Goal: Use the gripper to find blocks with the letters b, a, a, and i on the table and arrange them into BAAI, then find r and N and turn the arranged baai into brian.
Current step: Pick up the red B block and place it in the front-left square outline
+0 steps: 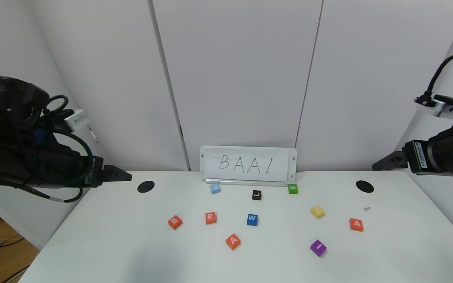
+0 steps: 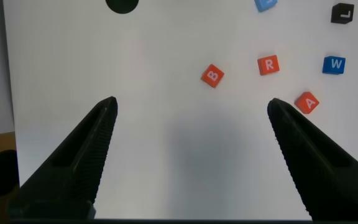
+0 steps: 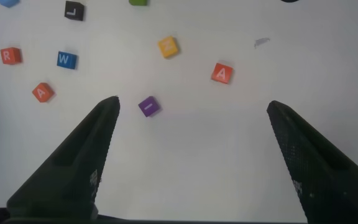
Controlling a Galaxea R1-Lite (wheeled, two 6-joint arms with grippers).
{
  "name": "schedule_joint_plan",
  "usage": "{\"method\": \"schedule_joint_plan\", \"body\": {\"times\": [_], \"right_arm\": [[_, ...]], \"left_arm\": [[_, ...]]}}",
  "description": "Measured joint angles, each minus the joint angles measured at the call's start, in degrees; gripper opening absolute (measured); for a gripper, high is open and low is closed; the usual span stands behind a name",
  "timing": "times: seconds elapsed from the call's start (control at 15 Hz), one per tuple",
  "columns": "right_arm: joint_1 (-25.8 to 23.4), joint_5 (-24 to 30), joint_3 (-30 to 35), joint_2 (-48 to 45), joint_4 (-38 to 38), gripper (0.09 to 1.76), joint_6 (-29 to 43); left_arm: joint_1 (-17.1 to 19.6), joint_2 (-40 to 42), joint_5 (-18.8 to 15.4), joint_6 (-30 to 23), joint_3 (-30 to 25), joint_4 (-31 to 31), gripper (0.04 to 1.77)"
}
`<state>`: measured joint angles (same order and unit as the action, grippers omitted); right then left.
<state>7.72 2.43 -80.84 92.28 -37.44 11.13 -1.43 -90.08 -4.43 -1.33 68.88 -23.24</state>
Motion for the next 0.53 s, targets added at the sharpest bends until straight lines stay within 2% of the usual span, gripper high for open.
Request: {"method": "schedule_joint_plan", "body": {"times": [0.13, 0.27, 0.33, 0.47, 0.53], "right_arm": [[0.07, -0.02, 0.07, -0.02, 0.0, 1.71, 0.04], [0.07, 0.0, 0.07, -0.02, -0.02, 1.71, 0.04], [0.05, -0.02, 0.07, -0.02, 0.0, 1.71, 0.02], [0.0, -0.02, 0.07, 0.0, 0.0, 1.71, 0.02], [-0.01, 0.0, 0.07, 0.0, -0.02, 1.71, 0.02]], "left_arm": [[-1.77, -1.49, 0.13, -0.91, 0.2, 2.22, 1.72], [-4.38, -4.33, 2.35, -2.96, 0.15, 5.58, 1.72], [-5.81, -6.1, 4.96, -4.41, 0.22, 6.79, 1.72], [-9.13, -9.87, 12.68, -10.22, 0.85, 7.86, 1.72], [-10.45, -11.43, 14.82, -12.65, 1.1, 8.0, 1.72]]}}
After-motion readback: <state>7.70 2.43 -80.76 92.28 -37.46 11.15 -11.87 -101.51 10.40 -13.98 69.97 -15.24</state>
